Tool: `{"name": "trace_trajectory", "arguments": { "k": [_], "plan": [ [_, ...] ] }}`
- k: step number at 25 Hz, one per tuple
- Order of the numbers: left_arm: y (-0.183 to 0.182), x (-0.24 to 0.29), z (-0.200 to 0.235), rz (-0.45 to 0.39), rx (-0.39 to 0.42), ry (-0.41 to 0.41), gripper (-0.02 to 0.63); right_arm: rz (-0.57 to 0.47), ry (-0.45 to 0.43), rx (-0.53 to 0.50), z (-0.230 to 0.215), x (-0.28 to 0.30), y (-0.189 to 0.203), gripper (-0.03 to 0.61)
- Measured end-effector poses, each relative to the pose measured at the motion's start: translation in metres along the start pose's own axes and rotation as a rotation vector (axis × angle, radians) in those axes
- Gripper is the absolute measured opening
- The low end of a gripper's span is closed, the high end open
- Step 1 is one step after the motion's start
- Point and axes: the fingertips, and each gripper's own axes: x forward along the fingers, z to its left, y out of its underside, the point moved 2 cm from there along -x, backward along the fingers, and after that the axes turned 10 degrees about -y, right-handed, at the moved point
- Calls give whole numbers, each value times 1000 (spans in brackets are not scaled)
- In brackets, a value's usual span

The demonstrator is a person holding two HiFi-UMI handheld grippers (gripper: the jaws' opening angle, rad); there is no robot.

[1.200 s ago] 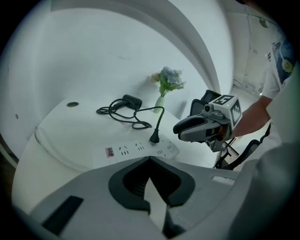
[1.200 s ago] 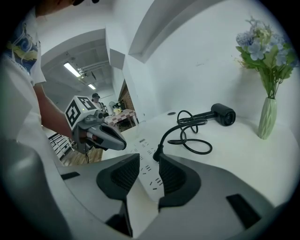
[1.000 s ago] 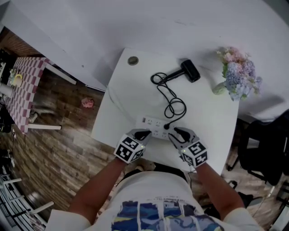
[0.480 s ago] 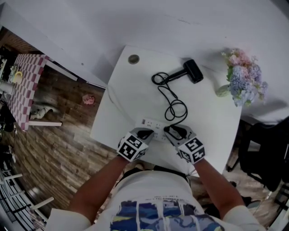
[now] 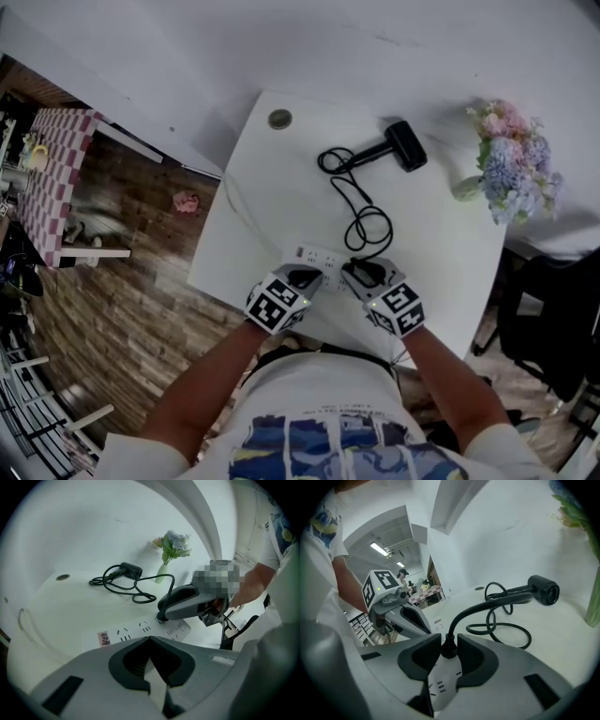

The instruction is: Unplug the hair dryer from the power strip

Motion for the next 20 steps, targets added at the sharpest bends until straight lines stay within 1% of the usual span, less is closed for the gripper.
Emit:
{"name": "trace_trajectory", "arguments": {
  "k": [3,6,10,20],
  "plan": [
    [1,0,1,-1,18,10,2,19,17,-48,1,1,-2,92],
    [0,-1,1,-10,19,15,2,21,17,-49,2,1,-2,89],
    [0,1,0,5,23,10,2,31,25,-68,5,-1,-5,78],
    [0,1,-1,27,21,8,2,66,87,-161,15,-4,-8,54]
  ]
}}
